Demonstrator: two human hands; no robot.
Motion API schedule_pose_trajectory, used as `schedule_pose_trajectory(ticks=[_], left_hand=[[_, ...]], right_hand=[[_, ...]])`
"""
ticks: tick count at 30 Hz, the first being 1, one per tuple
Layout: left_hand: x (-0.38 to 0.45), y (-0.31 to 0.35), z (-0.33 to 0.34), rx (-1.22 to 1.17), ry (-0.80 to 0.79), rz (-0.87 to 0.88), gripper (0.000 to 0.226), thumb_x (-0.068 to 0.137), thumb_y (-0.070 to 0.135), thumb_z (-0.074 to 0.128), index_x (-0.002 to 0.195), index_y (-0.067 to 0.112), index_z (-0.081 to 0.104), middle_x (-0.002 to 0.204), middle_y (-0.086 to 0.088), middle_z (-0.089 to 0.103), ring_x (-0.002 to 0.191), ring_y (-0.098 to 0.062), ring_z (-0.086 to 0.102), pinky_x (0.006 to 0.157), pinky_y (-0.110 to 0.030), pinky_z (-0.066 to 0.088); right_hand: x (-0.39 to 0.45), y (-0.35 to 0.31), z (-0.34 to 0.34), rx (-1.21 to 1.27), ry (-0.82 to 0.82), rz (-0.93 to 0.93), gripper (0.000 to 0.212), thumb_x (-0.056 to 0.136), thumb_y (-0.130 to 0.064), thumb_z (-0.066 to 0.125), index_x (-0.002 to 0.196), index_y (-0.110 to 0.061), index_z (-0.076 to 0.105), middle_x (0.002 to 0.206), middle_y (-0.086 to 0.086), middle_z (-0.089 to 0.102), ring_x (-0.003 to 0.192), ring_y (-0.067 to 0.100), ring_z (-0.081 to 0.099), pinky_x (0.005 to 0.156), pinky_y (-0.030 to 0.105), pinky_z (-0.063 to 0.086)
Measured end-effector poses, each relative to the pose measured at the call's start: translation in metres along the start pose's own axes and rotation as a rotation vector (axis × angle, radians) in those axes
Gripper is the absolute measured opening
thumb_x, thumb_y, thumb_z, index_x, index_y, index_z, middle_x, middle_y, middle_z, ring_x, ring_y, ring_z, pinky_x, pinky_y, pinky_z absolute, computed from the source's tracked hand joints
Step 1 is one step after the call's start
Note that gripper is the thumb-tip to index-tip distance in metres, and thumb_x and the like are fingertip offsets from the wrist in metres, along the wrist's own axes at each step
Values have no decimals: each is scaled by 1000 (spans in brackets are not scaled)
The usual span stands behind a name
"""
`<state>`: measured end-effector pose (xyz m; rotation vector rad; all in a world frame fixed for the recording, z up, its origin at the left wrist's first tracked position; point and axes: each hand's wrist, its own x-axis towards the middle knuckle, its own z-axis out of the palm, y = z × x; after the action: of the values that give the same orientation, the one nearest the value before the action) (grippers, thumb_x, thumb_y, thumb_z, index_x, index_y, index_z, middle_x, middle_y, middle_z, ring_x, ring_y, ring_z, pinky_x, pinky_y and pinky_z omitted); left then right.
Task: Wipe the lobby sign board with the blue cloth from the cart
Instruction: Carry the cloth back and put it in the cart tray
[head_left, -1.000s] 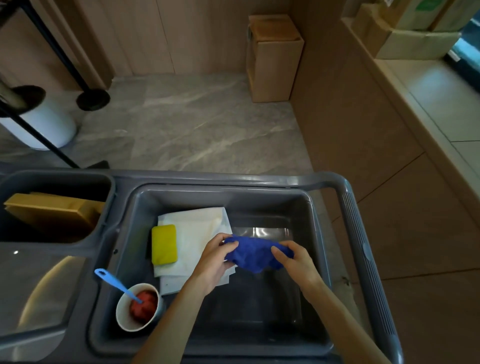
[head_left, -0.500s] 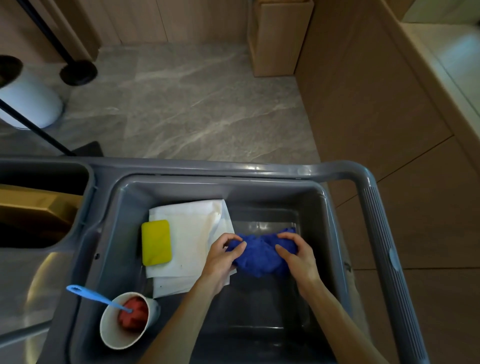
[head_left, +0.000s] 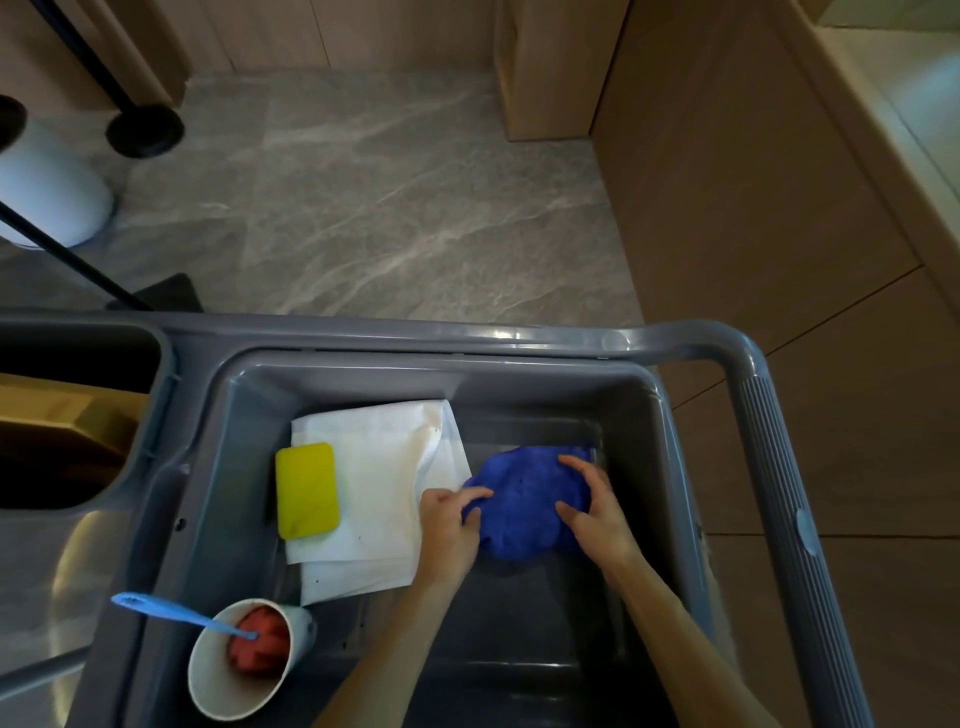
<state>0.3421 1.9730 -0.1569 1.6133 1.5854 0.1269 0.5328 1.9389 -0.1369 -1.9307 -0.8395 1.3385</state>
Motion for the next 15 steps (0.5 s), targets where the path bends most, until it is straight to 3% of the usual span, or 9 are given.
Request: schedule_pose_trajectory(ticks=[1, 3, 6, 10, 13, 15], left_hand=[[-3, 0, 4, 141, -17, -18, 40, 103, 31, 51, 142, 28, 48, 135, -4, 48, 124, -21, 53, 113, -38, 42], [-9, 2, 9, 154, -19, -63, 48, 103, 35, 49, 149, 28, 36, 135, -2, 37, 124, -17, 49, 111, -30, 42], [-15, 5, 8, 332, -15, 4, 56, 101, 39, 52, 150, 31, 26, 140, -4, 31, 127, -21, 46, 105, -34, 50], [-13, 6, 6, 369, 95, 94, 54, 96, 39, 60, 144, 28, 40, 140, -3, 38, 127, -20, 46, 103, -32, 50], [-10, 7, 14, 329, 227, 310, 48, 91, 31, 69, 136, 20, 55, 137, -7, 53, 123, -24, 56, 97, -39, 54], [-7, 7, 23, 455, 217, 470, 47, 93, 30, 66, 137, 18, 57, 142, -6, 56, 130, -26, 54, 104, -42, 48]], right_hand=[[1, 2, 0, -77, 11, 4, 56, 93, 4, 60, 139, -26, 50, 152, -1, 26, 139, 22, 34, 109, 39, 43], [1, 7, -1, -221, 13, 15, 60, 93, 3, 61, 144, -23, 45, 152, 1, 18, 139, 22, 33, 110, 35, 40], [-4, 16, 0, -413, -7, -8, 67, 92, -3, 63, 150, -22, 35, 149, 4, 16, 135, 23, 38, 110, 28, 37], [-9, 24, 6, -592, 173, -167, 49, 92, -15, 63, 139, -18, 50, 141, 13, 36, 126, 33, 41, 105, 42, 42], [-11, 21, 13, -626, 267, -332, 36, 95, -13, 56, 131, -16, 57, 131, -1, 50, 120, 22, 52, 103, 22, 42], [-9, 21, 23, -717, 198, -430, 46, 95, -4, 57, 140, -10, 53, 141, 5, 53, 128, 19, 53, 111, 30, 43]])
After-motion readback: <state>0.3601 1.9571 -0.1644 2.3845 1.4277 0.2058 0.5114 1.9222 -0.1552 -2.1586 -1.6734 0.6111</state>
